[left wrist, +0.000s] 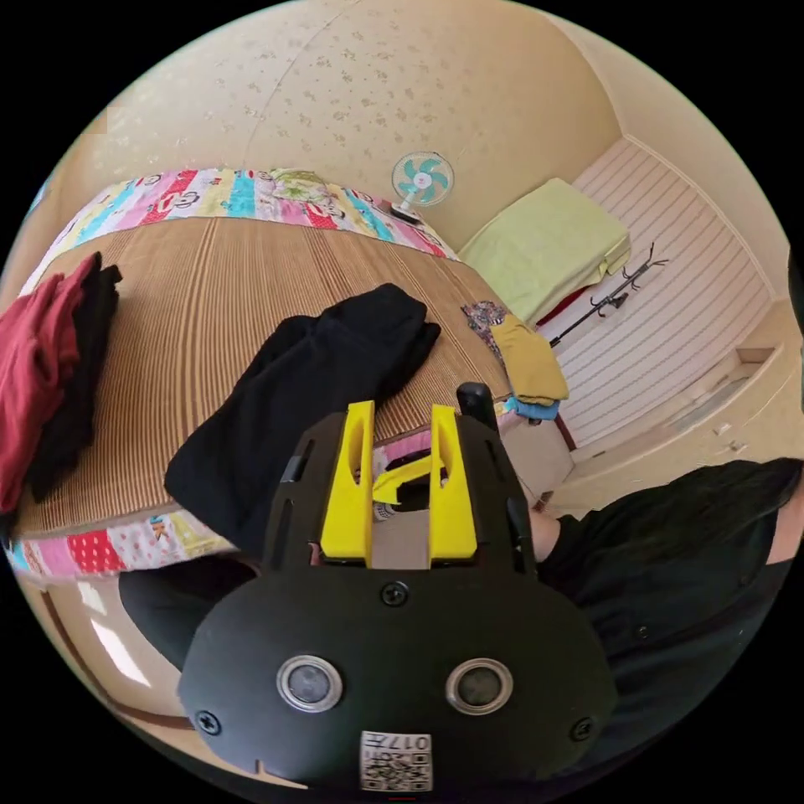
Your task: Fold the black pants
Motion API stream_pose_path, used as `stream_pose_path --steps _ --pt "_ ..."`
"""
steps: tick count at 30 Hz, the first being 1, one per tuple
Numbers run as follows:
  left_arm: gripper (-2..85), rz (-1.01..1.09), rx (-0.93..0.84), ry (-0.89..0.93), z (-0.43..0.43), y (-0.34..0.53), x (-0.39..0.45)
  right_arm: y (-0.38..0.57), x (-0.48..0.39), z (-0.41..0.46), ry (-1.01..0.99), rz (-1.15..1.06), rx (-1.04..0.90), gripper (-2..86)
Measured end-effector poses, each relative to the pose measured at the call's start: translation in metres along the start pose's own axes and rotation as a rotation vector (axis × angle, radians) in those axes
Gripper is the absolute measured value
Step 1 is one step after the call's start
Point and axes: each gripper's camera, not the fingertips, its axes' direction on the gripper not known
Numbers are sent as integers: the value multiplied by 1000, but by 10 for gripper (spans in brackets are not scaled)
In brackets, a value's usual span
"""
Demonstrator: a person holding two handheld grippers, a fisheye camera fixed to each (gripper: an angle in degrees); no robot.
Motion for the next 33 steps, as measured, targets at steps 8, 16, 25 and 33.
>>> stream_pose_path --steps 8,16,25,33 --pt "131 348 -253 -176 231 -170 88 66 -1 -152 402 278 306 62" --pt "86 288 -441 -284 331 -186 80 70 12 -209 554 447 517 126" --pt "51 106 -45 39 92 -167 51 -8 71 -188 544 676 661 66" --pt "52 239 581 37 -233 -76 76 -51 -233 -224 719 -104 966 34"
